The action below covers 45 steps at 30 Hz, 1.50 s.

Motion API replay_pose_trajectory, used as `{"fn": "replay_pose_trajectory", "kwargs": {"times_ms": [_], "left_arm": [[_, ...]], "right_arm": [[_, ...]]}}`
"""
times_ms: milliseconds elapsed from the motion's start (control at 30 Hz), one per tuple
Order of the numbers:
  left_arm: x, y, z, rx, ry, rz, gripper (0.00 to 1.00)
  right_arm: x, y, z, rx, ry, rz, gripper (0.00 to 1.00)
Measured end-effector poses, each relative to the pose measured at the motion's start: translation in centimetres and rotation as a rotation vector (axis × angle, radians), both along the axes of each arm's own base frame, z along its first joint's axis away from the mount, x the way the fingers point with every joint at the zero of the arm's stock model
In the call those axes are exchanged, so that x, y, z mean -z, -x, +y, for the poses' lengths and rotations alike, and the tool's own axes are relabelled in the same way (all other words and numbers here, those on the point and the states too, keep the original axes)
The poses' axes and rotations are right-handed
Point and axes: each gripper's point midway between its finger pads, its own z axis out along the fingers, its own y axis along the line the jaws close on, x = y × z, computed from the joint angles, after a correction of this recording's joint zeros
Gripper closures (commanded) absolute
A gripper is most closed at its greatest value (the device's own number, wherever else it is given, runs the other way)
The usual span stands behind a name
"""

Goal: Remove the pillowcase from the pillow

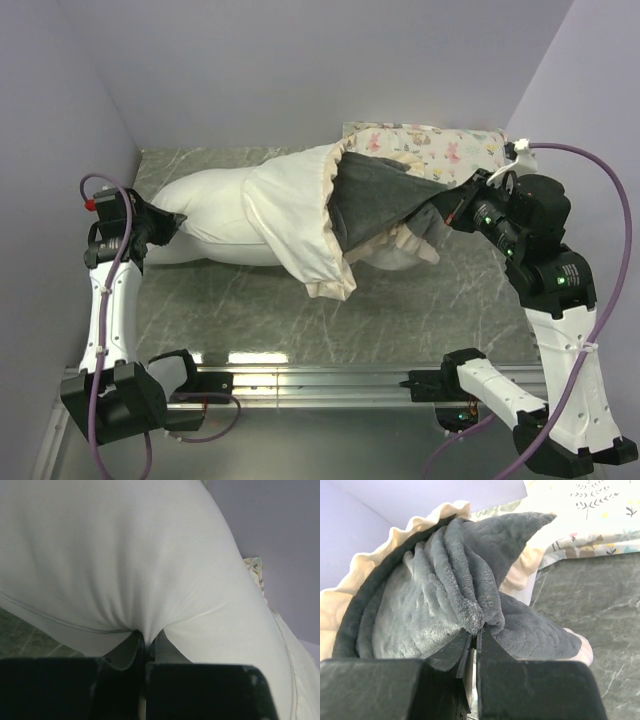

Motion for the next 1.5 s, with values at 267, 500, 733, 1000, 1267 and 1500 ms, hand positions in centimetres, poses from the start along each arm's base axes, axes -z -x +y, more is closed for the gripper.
{"fn": "replay_pose_trajectory", "kwargs": {"times_ms": [267, 500, 733, 1000, 1267, 1500], "left_arm": [[0.7, -0.3, 1.8, -0.048, 0.021, 0.024, 1.00], [0.7, -0.4, 1.8, -0.056, 0.033, 0.024, 1.00], [0.8, -1.1, 2.1, -0.066, 0.042, 0.031, 1.00], [1.0, -2.1, 2.5, -0.070, 0.049, 0.043, 1.00], [0.6, -3.5, 3.2, -0.077, 0.038, 0.055, 1.00], [0.3, -4.9, 4.4, -0.101, 0.021, 0.070, 1.00]], "right_arm": [[-2.1, 0.5, 0.1, -0.011, -0.004, -0.001, 1.00], [-4.1, 0.6, 0.0, -0.010, -0.005, -0.012, 1.00], [-6.5, 0.8, -0.1, -0.006, -0.008, -0.029, 1.00], [-8.0, 1.0, -0.1, -0.013, -0.011, -0.048, 1.00], [-8.6, 1.1, -0.1, -0.013, -0.012, -0.050, 1.00], [-10.5, 2.0, -0.3, -0.012, -0.020, -0.096, 1.00]]}}
